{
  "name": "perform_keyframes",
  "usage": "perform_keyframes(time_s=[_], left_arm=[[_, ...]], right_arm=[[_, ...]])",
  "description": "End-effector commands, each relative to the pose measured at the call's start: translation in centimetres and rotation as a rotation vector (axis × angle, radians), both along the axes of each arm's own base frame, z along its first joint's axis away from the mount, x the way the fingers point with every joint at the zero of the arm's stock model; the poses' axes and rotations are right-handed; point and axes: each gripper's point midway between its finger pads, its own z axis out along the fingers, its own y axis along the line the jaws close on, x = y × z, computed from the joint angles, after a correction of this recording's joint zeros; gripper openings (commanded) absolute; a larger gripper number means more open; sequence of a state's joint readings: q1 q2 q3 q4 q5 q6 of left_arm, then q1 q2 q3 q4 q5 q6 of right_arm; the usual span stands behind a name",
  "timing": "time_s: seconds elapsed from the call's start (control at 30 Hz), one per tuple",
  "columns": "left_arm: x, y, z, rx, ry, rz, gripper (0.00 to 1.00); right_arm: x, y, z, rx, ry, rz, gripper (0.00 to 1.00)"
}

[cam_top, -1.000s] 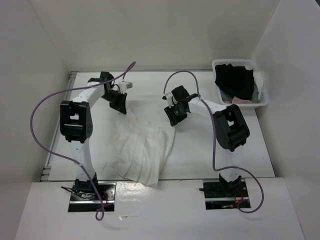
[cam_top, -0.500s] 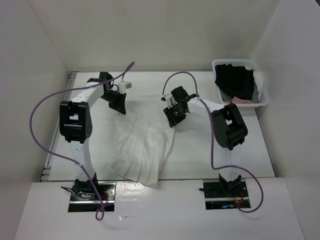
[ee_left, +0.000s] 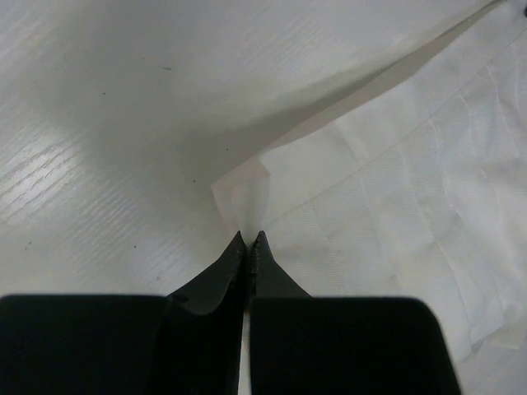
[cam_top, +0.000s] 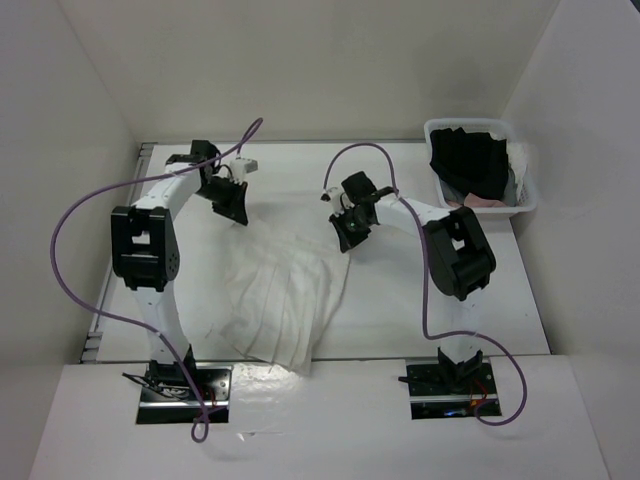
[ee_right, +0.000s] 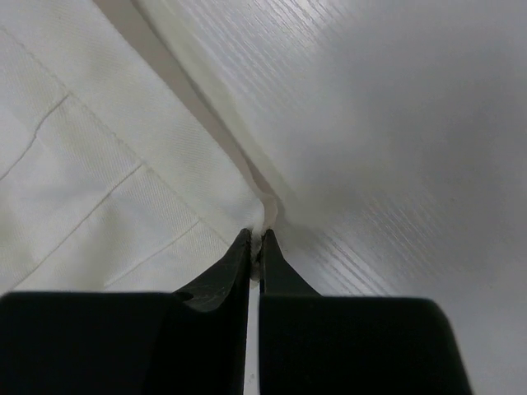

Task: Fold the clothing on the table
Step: Flatten the skirt out

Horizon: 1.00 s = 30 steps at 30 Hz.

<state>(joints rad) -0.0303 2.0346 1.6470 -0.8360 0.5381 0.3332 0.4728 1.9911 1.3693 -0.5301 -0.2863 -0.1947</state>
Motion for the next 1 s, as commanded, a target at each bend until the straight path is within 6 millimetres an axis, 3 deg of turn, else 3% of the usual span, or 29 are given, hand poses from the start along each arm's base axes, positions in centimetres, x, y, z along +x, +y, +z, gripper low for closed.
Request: perform_keyframes(time_s=[0.0,0.07,0.1,0.17,0.2,0.27,0.37,0.47,0.6,0.67,0.77,0.97], left_arm=[[1.3,1.5,6.0,-0.012,-0.160,0.048,0.00],[1.7,2.3,7.9,0.003,-0.201,0.089,0.00],[2.0,2.5,10.1,0.009,-0.254,0.105,0.00],[2.2,3.5,12.1,0.033,-0.295,0.159,0.00],[1.9,3.7,13.6,0.038,-0.327,0.174,0.00],[1.9,4.0,15.8,0.045,-0.384,0.203,0.00],[0.6,4.1,21.3,0.026,-0.524,0.265,0.00],[-0.2,4.4,24.9,0.036,-0.646,0.305,0.00],[-2.9,4.2,31.3,0.006,-0.845,0.365,0.00],[-3.9,4.1,32.3,-0.013,-0.871,0.378,0.00],[-5.0,3.1,32.9,-0.069,-0.864,0.348,0.00],[-6.9,1.0,32.2,-0.122,-0.817,0.245,0.00]], right_arm=[[1.5,-0.2,6.6,0.028,-0.138,-0.018,0.00],[2.5,-0.4,9.7,0.039,-0.222,-0.036,0.00],[2.8,-0.4,12.5,0.059,-0.280,-0.044,0.00],[3.0,-0.8,15.1,0.067,-0.327,-0.070,0.00],[3.3,-0.9,17.8,0.088,-0.389,-0.081,0.00],[3.3,-1.3,19.9,0.096,-0.432,-0.094,0.00],[2.6,-2.0,23.1,0.107,-0.485,-0.109,0.00],[2.3,-2.3,26.6,0.139,-0.556,-0.120,0.00],[1.9,-2.9,30.1,0.166,-0.629,-0.138,0.00],[1.4,-3.1,31.9,0.190,-0.658,-0.148,0.00],[0.7,-3.1,33.0,0.213,-0.669,-0.135,0.00],[-0.7,-3.1,34.8,0.253,-0.687,-0.112,0.00]])
